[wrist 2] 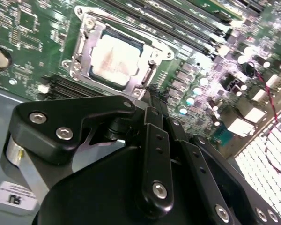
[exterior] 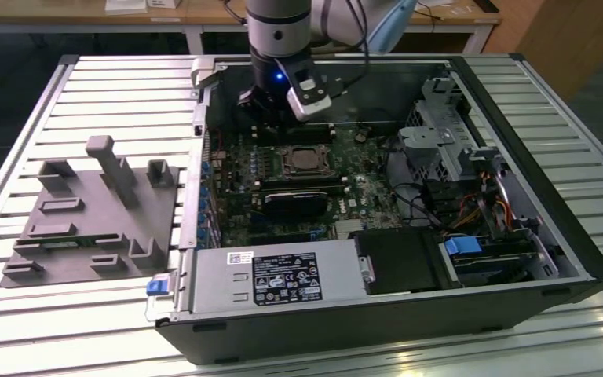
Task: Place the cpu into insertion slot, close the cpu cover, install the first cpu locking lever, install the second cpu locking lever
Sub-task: 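Install the first cpu locking lever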
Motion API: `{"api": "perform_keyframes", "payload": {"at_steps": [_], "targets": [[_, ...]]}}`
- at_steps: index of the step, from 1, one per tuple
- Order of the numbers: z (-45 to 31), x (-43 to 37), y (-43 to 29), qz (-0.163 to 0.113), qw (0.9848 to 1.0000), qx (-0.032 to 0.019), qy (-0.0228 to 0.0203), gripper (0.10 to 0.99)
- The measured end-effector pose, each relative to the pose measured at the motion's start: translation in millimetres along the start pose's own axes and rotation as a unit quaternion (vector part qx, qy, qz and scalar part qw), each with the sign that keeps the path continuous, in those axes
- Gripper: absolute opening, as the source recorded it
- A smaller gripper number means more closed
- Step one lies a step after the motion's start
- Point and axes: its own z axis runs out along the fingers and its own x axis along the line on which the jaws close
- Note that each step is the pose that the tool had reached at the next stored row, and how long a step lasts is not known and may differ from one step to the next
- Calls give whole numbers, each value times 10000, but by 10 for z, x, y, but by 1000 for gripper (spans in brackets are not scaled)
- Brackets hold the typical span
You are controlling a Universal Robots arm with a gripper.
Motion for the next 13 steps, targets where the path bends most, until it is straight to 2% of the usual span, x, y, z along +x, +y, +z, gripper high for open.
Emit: {"api": "perform_keyframes", "payload": {"at_steps": [4,6,7,10,13], "targets": [[-4,86,-11,1,10000,-19,-11,106],[-5,115,-15,3,10000,-79,-7,106],[-5,124,-17,5,9999,-133,-2,106],[-6,149,-22,13,9993,-371,24,106],[-7,179,-29,17,9987,-503,37,106]]}}
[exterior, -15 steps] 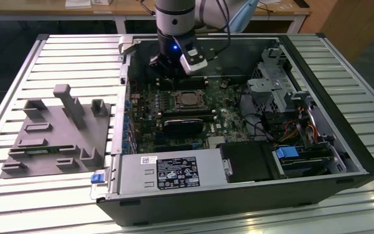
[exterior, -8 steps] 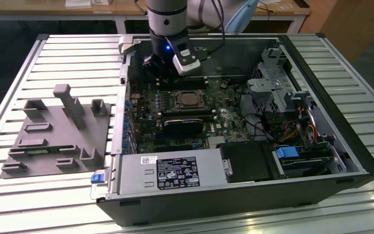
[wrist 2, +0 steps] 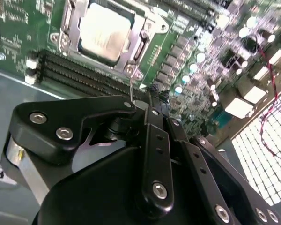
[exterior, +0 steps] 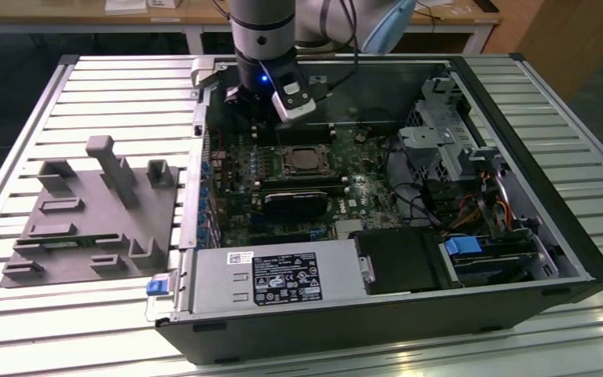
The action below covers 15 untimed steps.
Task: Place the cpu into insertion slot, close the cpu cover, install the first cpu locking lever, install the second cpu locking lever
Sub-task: 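Install the first cpu locking lever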
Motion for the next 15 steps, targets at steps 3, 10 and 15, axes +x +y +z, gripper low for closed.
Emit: {"api": "perform_keyframes", "payload": {"at_steps": [3,10,15], "targets": [[-2,31,-7,5,9999,-165,17,106],[-4,56,-14,19,9982,-594,64,106],[3,-21,-6,18,9982,-595,64,106]]}}
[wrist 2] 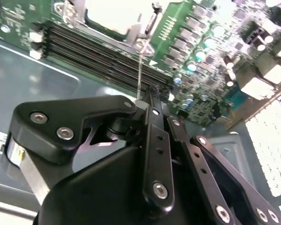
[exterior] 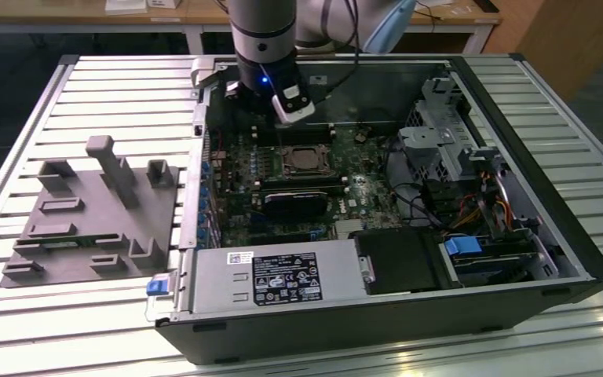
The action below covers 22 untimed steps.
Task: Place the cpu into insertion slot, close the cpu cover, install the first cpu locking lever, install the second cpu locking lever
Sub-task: 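Install the first cpu locking lever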
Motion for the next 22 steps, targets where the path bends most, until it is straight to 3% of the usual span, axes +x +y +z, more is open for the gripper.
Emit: {"api": "perform_keyframes", "payload": {"at_steps": [9,14,15,22], "targets": [[21,-327,32,0,10000,0,1,106],[23,-372,37,-3,10000,-1,0,106],[24,-372,37,-10,10000,-2,-16,106],[39,-362,30,-132,9992,-44,-373,106]]}}
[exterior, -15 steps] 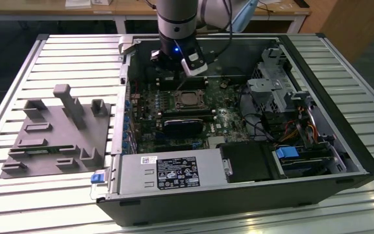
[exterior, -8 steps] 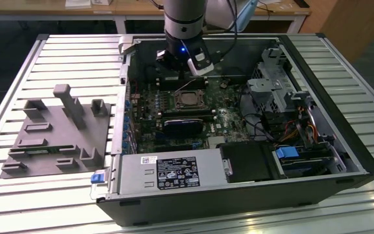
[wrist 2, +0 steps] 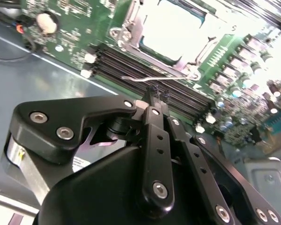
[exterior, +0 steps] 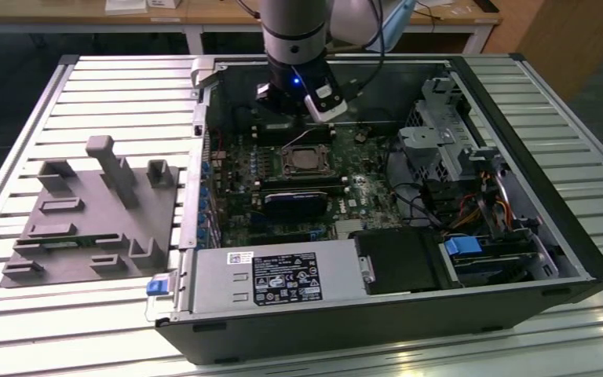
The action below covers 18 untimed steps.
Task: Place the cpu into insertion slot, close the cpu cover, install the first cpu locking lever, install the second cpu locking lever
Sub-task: 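Install the first cpu locking lever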
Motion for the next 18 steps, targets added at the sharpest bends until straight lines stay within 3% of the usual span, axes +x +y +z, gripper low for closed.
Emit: {"api": "perform_keyframes", "payload": {"at_steps": [2,5,10,13,18], "targets": [[6,8,-3,-33,10000,-11,-90,106],[19,16,-9,-67,9998,-27,-183,106],[23,17,-11,-76,9998,-30,-200,106],[36,19,-16,-75,9997,-62,-212,106],[69,29,-29,-105,9994,-95,-328,106]]}}
